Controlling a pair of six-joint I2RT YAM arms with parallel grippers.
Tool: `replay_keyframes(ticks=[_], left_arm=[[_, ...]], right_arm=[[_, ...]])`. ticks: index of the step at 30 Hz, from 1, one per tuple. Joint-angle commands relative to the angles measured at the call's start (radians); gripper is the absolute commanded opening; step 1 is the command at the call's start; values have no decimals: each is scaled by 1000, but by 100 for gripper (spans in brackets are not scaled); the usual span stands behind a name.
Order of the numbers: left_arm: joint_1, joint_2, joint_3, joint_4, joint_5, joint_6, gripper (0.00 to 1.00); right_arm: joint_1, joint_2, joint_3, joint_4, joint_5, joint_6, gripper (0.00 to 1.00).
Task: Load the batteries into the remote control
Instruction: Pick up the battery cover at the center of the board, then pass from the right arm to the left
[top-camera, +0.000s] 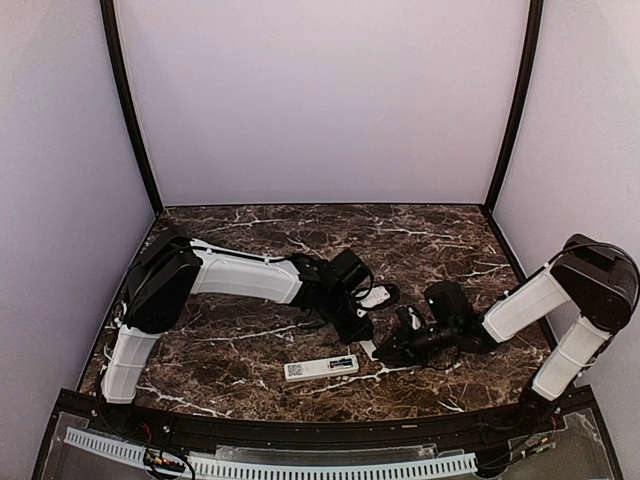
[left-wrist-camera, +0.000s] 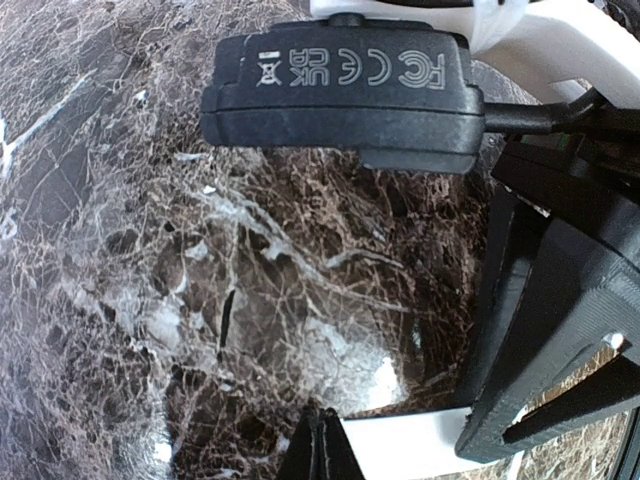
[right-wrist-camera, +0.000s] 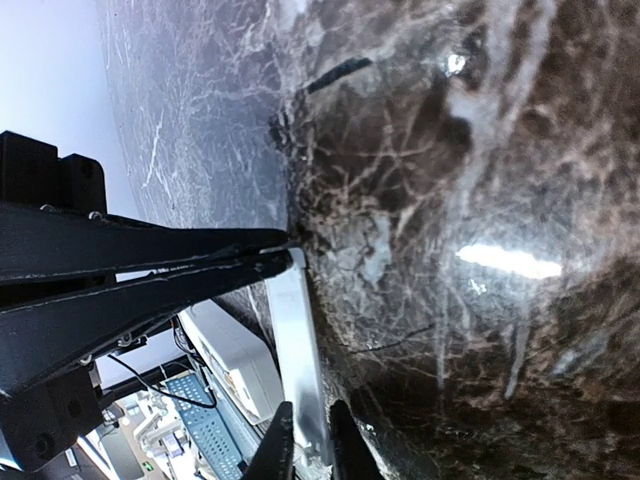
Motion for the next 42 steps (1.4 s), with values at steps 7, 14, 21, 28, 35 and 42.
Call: replay_keyframes(ticks=[7,14,21,28,35,42], left_arm=[[11,80,-31,-156,-51,3,0],[16,72,-33,-159,-51,4,3],[25,-78,-97,-51,-98,51,24],[26,-204,-126,18,-154,119,29],[13,-494,-409,299,-214,306,31],[-115,-786,-738,690,-330,783,45]], right_arm=[[6,7,16,30,-5,4,0],[7,-32,22,-10,-9,4,0],[0,-92,52,-141,-8,-43,0],[-24,-174,97,-293,-6,-100,0],[-36,-286,243,-571,15,-215,0],[-22,-295,508,-846,-20,-373,0]])
